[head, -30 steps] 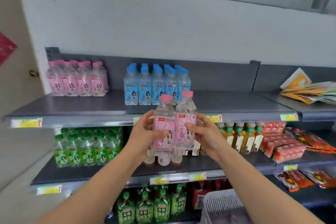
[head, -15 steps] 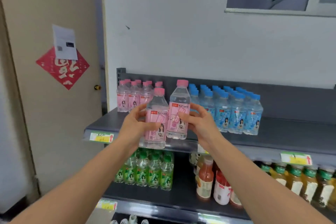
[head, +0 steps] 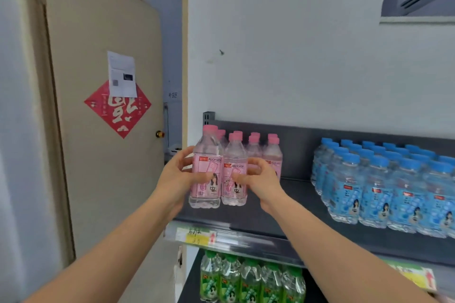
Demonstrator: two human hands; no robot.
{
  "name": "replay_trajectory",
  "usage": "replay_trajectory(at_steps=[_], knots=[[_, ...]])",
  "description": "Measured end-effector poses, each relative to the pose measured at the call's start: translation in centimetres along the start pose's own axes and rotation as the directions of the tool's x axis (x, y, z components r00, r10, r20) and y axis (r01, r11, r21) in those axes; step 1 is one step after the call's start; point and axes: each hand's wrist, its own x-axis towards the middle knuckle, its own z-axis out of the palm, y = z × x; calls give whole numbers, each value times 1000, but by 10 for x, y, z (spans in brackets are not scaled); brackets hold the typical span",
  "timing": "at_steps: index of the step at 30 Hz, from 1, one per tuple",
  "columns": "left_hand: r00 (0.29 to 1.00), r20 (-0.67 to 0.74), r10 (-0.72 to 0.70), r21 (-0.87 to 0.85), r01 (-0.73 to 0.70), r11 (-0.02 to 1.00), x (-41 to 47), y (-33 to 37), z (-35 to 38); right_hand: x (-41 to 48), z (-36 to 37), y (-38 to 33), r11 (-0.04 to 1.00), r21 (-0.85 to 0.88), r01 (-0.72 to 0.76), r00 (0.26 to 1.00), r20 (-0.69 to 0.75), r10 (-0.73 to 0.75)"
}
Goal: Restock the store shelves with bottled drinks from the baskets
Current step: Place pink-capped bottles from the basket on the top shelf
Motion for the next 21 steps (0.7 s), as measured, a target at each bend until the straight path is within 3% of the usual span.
replay_trajectory(at_steps=[6, 21], knots=[[999, -33, -9, -26, 8, 1000, 16, -4, -30, 37, 39, 28, 994, -87, -66, 998, 4, 66], [996, -72, -44, 19, 45, 999, 52, -26, -62, 88, 59, 49, 976, -215, -38, 992, -127, 11]])
